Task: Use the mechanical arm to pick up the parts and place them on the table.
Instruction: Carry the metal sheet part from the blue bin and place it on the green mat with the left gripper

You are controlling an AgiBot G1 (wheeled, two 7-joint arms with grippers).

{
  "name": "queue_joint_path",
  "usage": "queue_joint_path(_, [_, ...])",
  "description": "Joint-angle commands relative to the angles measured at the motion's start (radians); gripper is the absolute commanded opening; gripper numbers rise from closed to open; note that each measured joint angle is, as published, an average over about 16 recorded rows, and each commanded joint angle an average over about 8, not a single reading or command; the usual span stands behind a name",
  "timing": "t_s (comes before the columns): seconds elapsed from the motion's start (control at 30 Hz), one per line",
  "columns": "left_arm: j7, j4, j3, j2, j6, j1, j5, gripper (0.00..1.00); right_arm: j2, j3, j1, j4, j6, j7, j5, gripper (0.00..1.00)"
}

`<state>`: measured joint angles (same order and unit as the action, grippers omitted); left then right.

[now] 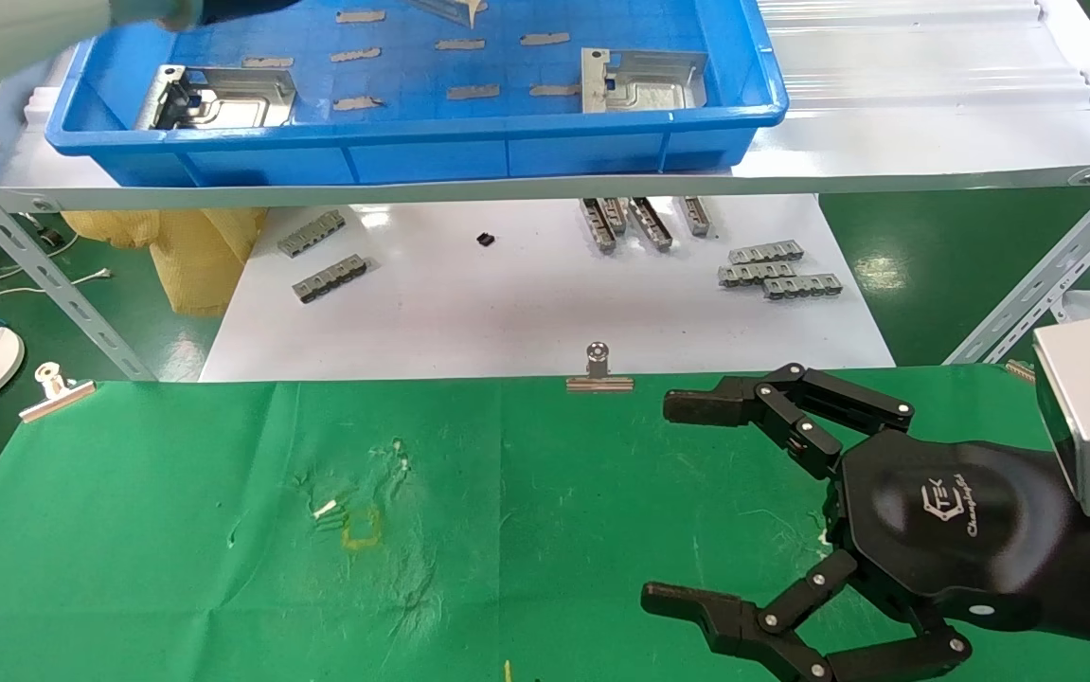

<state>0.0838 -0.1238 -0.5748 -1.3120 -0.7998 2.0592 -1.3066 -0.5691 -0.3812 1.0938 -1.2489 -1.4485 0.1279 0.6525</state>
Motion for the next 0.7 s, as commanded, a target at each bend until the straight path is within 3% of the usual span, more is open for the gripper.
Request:
queue_joint_path(0.03, [-0.026,-0.005,0.003,0.008,-0.030,0.008,0.007,0.00,0.000,0.000,0.000,0.000,0.000,0.000,0.000,1.00])
queue_joint_path(0.57, [-0.300,-0.055,0.049,0.190,-0.661,0.001,0.106,0.00,0.000,0.000,0.000,0.000,0.000,0.000,0.000,1.00])
queue_joint_path(0.7, [-0.364,-0.076,0.038,0.217,-0.767,-0.018,0.108,0.00,0.000,0.000,0.000,0.000,0.000,0.000,0.000,1.00])
